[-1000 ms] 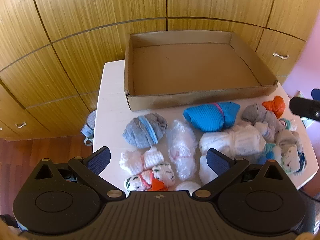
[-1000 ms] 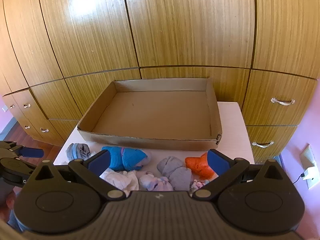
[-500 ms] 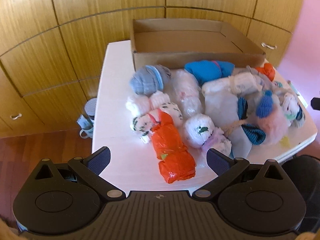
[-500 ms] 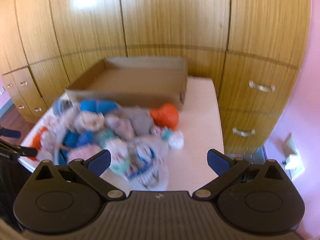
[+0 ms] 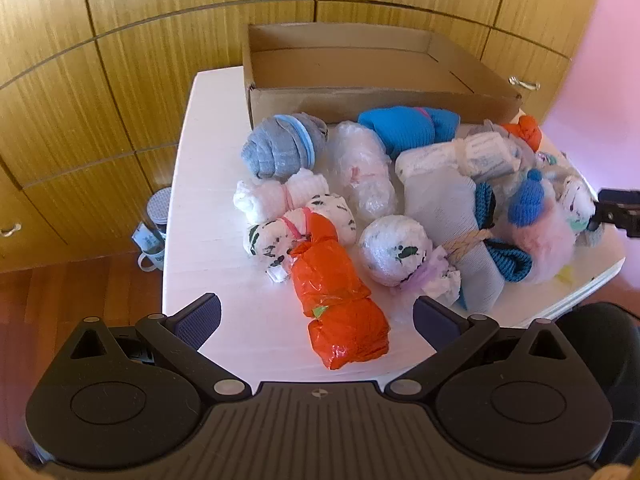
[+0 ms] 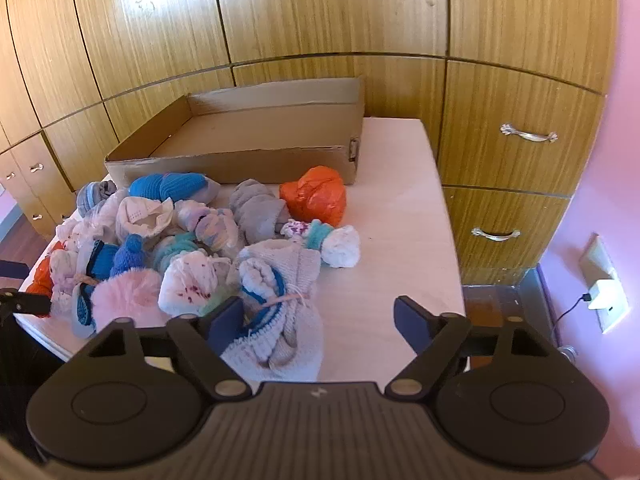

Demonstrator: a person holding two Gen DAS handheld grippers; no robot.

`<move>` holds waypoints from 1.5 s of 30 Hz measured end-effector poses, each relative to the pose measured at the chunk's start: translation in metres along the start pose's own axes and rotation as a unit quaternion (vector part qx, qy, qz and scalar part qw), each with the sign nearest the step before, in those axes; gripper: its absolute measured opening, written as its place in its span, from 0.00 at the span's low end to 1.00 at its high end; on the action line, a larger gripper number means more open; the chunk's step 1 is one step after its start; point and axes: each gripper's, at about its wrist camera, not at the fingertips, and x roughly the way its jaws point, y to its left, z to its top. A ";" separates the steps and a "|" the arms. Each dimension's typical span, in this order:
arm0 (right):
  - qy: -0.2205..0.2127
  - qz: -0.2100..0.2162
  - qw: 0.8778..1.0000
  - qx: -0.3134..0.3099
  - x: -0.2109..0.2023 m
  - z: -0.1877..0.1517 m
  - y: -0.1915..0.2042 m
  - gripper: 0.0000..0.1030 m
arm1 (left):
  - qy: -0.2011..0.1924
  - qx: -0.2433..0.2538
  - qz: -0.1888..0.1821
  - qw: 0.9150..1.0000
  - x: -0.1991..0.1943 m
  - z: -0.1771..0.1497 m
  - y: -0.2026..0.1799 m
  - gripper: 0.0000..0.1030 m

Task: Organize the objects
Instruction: 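Reach both grippers toward the rolled clothes on the table, then carry orange bundle with left gripper while right carries white knit bundle into tray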

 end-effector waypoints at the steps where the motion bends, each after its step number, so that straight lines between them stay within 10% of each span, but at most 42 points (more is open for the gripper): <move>1: 0.002 0.002 1.000 -0.001 0.002 0.001 0.001 0.74 | -0.001 0.001 -0.011 1.000 0.001 0.000 0.001 0.99; 16: 0.025 0.031 0.999 0.000 0.020 0.003 0.005 0.39 | 0.015 0.023 0.000 1.000 0.010 -0.003 0.004 0.95; 24: 0.003 0.028 1.000 0.014 0.005 0.000 -0.004 0.38 | -0.011 0.053 -0.008 0.999 -0.003 -0.010 -0.014 0.44; 35: -0.033 0.037 0.999 0.017 -0.023 0.017 -0.002 0.38 | -0.033 0.070 -0.011 0.997 -0.023 -0.006 -0.021 0.40; 45: -0.079 0.069 0.994 0.008 -0.035 0.084 0.022 0.38 | -0.095 0.055 0.001 0.994 -0.037 0.098 -0.015 0.40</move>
